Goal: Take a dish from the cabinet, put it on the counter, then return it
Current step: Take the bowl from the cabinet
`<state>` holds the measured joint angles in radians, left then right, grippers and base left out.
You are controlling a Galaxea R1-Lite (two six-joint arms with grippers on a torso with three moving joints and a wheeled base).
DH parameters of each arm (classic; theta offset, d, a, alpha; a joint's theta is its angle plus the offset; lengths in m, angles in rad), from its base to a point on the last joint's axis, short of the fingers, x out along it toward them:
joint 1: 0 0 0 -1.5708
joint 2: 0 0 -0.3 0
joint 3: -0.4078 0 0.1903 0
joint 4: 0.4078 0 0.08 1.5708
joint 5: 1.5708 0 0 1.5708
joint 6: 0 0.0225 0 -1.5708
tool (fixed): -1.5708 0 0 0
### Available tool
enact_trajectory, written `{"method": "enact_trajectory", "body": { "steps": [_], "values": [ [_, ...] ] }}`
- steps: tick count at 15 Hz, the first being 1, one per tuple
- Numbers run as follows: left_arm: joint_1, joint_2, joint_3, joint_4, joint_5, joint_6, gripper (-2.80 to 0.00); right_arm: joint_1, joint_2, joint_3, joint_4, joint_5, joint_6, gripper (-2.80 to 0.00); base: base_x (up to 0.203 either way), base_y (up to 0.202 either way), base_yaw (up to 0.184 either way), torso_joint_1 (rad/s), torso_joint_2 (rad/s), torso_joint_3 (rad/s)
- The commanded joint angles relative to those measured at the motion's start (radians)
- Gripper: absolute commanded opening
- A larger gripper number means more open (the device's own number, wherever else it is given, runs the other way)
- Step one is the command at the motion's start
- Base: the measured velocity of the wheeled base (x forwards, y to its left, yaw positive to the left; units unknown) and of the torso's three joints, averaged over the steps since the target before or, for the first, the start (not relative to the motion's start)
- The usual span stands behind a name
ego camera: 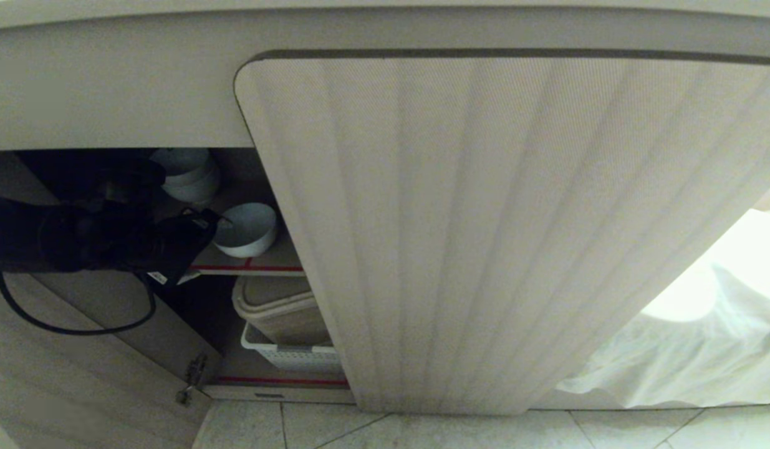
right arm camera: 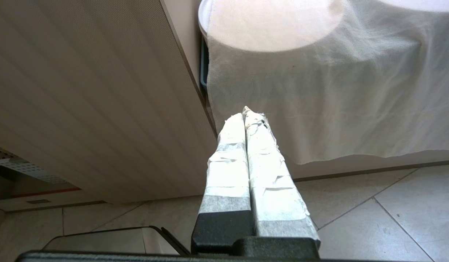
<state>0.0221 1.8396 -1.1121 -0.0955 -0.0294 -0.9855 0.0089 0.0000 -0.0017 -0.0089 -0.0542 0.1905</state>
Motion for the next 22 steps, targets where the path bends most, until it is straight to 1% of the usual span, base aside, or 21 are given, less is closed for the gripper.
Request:
{"method": "enact_trajectory", "body": {
  "steps": [1, 9, 12, 15, 22],
  "values": [
    [-0.002, 0.006, 0.001, -0.001, 0.001, -0.005, 0.0, 0.0, 0.0, 0.0, 0.0, 0.0, 0.001, -2.8, 0.0, 0.0, 0.0, 0.0, 0.0, 0.0],
    [-0.007, 0.051, -0.014, -0.009, 0.005, -0.008, 0.0, 0.0, 0.0, 0.0, 0.0, 0.0, 0.001, -2.8, 0.0, 0.0, 0.0, 0.0, 0.0, 0.0],
    [-0.005, 0.07, -0.042, -0.009, 0.005, -0.01, 0.0, 0.0, 0.0, 0.0, 0.0, 0.0, 0.001, -2.8, 0.0, 0.0, 0.0, 0.0, 0.0, 0.0],
    [-0.019, 0.076, -0.06, -0.007, 0.005, -0.01, 0.0, 0.0, 0.0, 0.0, 0.001, -0.001, 0.001, -2.8, 0.0, 0.0, 0.0, 0.0, 0.0, 0.0],
    [-0.021, 0.096, -0.063, -0.01, 0.008, -0.01, 0.0, 0.0, 0.0, 0.0, 0.0, -0.001, 0.001, -2.8, 0.0, 0.0, 0.0, 0.0, 0.0, 0.0]
  ]
}}
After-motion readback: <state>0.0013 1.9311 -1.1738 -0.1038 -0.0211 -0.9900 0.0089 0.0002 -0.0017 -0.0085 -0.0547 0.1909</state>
